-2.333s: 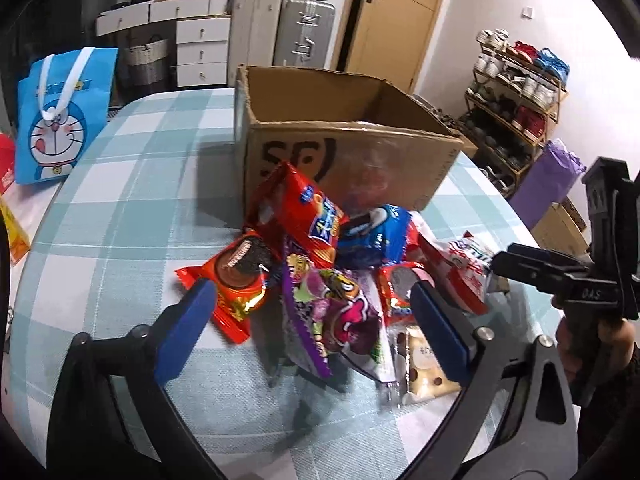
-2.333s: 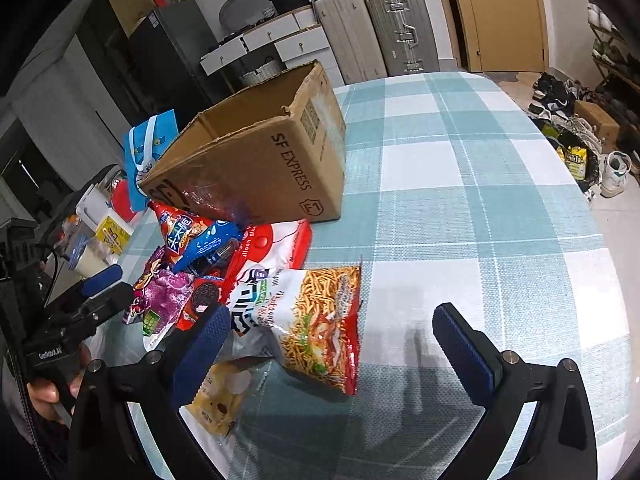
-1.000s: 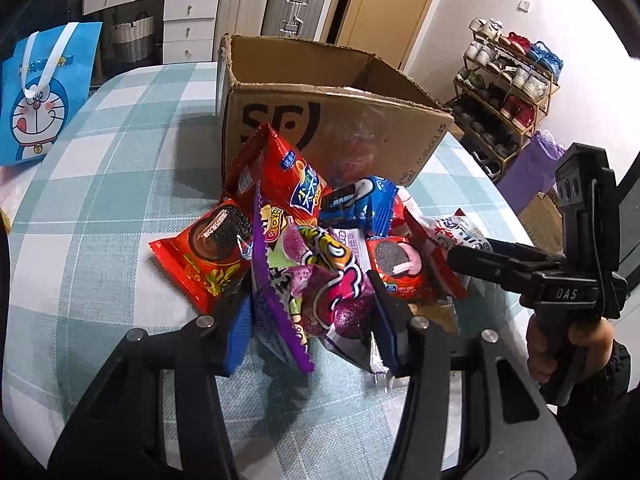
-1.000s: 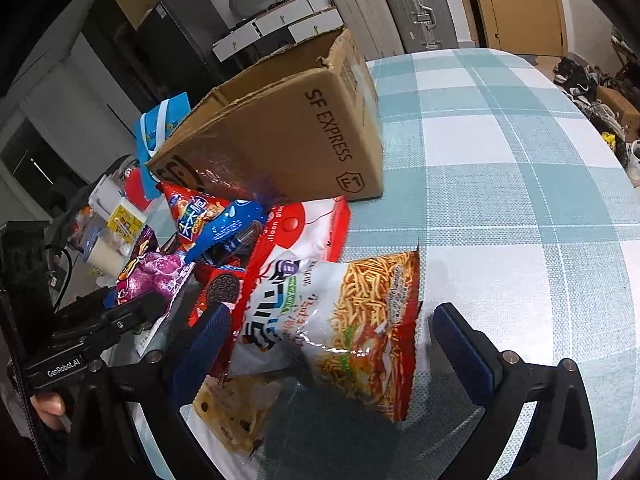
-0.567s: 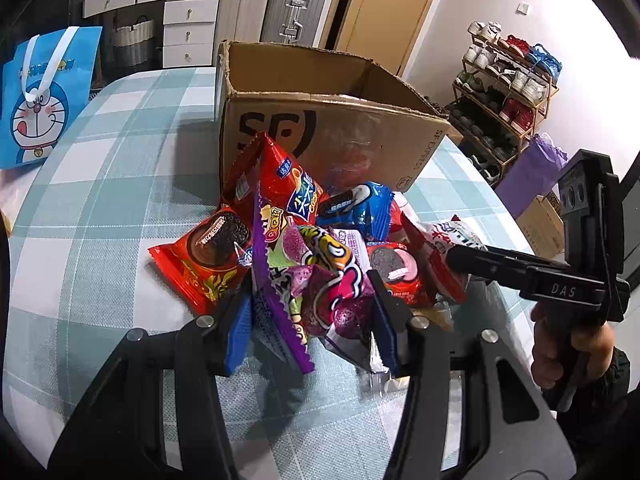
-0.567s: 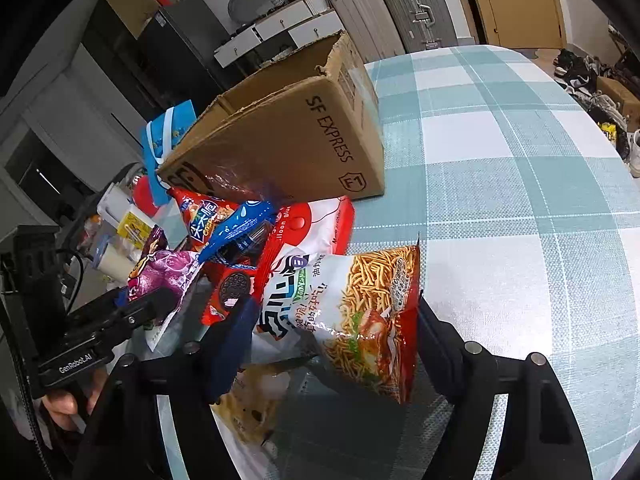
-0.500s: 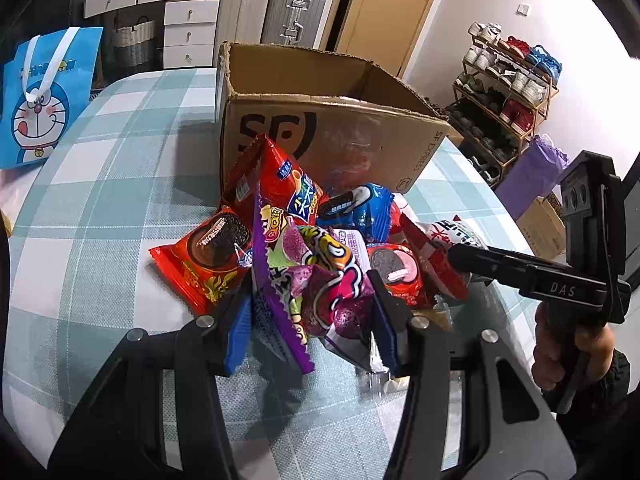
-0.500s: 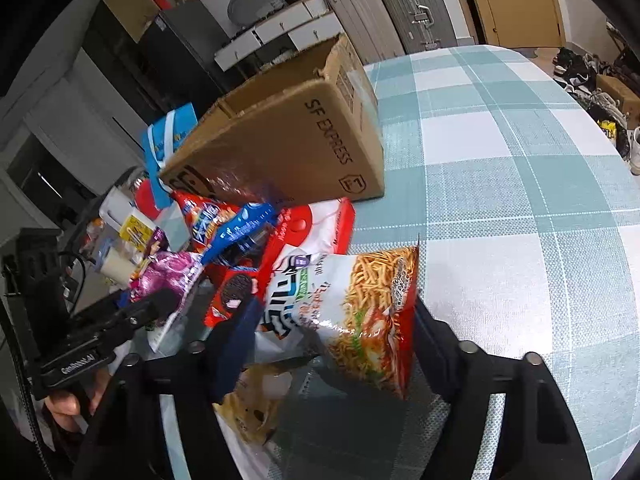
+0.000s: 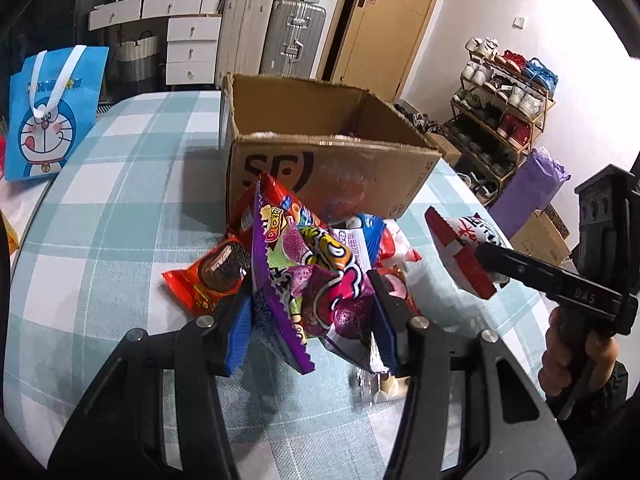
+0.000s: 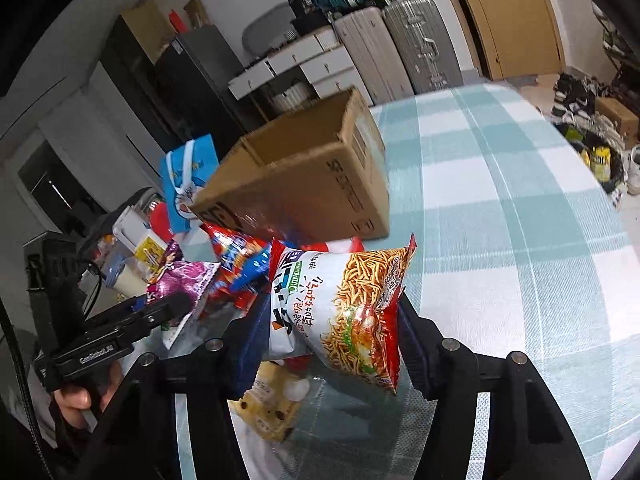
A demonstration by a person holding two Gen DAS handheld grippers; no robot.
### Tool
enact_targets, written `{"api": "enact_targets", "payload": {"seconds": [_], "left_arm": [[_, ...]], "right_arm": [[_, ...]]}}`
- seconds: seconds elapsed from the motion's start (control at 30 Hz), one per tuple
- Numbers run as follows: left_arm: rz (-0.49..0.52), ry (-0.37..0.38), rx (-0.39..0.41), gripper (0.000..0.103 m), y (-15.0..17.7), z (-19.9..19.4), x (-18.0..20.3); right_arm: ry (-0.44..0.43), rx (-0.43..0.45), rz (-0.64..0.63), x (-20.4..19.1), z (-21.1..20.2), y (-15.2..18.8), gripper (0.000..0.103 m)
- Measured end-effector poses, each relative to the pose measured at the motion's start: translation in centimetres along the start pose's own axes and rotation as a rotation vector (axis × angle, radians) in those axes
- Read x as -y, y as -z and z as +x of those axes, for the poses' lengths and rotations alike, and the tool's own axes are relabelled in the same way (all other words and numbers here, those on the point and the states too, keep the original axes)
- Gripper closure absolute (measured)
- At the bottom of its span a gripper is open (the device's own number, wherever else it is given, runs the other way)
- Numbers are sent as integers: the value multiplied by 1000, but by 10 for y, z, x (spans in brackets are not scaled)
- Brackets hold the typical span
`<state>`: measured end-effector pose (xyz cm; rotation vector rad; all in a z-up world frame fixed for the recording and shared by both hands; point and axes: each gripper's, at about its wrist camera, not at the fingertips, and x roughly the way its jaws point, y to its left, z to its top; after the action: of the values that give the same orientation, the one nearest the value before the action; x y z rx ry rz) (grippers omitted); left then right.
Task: Organize snacks
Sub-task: 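Lift both bags into the cardboard box and open both grippers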
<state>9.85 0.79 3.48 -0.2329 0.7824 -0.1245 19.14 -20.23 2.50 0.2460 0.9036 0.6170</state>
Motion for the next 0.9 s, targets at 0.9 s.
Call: {"api": "enact_targets", "payload": {"seconds": [0.9], "left_arm": [[5, -44, 176, 55, -96, -34, 13]], "right_arm": [[-31, 147, -175, -57, -5, -85, 43]]}}
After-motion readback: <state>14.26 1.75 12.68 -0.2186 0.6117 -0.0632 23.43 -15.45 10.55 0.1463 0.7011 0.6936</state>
